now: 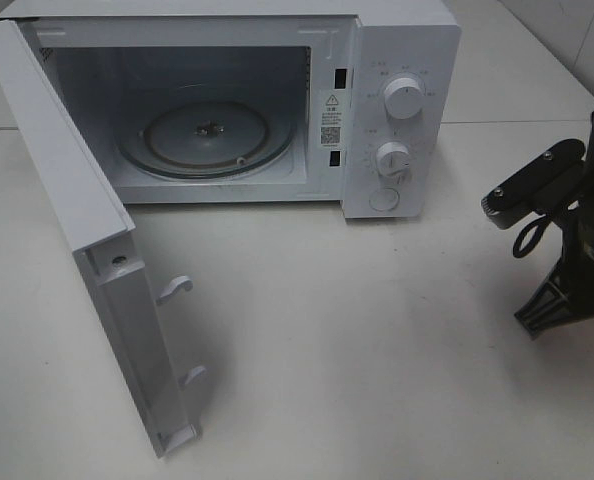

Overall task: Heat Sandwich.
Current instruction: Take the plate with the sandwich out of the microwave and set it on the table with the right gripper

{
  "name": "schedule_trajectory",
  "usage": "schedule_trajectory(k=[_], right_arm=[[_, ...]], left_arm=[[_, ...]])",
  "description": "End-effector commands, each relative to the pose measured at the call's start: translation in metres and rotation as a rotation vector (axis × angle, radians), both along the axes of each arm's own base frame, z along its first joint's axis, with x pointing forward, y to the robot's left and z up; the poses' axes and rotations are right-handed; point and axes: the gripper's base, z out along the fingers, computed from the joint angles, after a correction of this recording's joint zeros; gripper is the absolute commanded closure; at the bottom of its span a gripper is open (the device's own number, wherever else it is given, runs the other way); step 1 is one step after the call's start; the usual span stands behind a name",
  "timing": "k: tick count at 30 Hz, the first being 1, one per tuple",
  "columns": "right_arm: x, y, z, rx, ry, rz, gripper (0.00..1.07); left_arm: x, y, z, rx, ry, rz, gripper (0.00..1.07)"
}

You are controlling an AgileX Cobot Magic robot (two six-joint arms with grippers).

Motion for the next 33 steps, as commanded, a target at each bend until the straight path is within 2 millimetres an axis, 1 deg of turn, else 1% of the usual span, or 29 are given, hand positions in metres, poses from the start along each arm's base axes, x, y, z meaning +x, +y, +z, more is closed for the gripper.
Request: schedule_trajectory(k=[1,5,6,9,12,14,15,19,20,24,28,33], right_arm=[[0.005,-0.004,0.001,-0.025,-0.025,-0.013,1.07],[0.015,-0.015,-0.012,-0.034,-0.035,-0.068,1.07],[0.015,-0.015,-0.012,-0.034,-0.035,-0.068,1.07],[0.02,-0.02,-0.023,-0.027,-0.03,-0.113,1.07],[0.022,-0.024,-0.028,-0.026,-0.029,-0.134,1.06],[0.025,-0.026,-0.037,-0.037,-0.015,-0.137,1.06],[0.025,-0.026,-0.037,-0.037,-0.015,-0.137,1.06],[0.029,-0.025,-0.052,-0.035,-0.01,-0.144,1.05],[0.029,-0.025,-0.052,-0.035,-0.01,-0.144,1.05],[0.03,-0.023,-0.068,-0.04,0.031,-0.137,1.04],[0.03,-0.023,-0.075,-0.042,0.049,-0.131,1.04],[0.03,-0.023,-0.075,-0.042,0.048,-0.134,1.01]], left_arm=[[-0.002,-0.001,0.001,-0.001,-0.029,0.001,0.09],[-0.002,-0.001,0.001,-0.001,-0.029,0.001,0.09],[-0.002,-0.001,0.001,-0.001,-0.029,0.001,0.09],[-0.002,-0.001,0.001,-0.001,-0.029,0.001,0.09],[-0.002,-0.001,0.001,-0.001,-0.029,0.001,0.09],[-0.002,-0.001,0.001,-0.001,-0.029,0.001,0.09],[-0.002,-0.001,0.001,-0.001,-0.029,0.001,0.09],[-0.002,-0.001,0.001,-0.001,-0.029,0.001,0.09],[-0.002,-0.001,0.001,-0.001,-0.029,0.001,0.09],[-0.002,-0.001,0.001,-0.001,-0.029,0.001,0.09],[-0.002,-0.001,0.001,-0.001,-0.029,0.001,0.09],[-0.002,-0.001,0.001,-0.001,-0.029,0.001,0.09]])
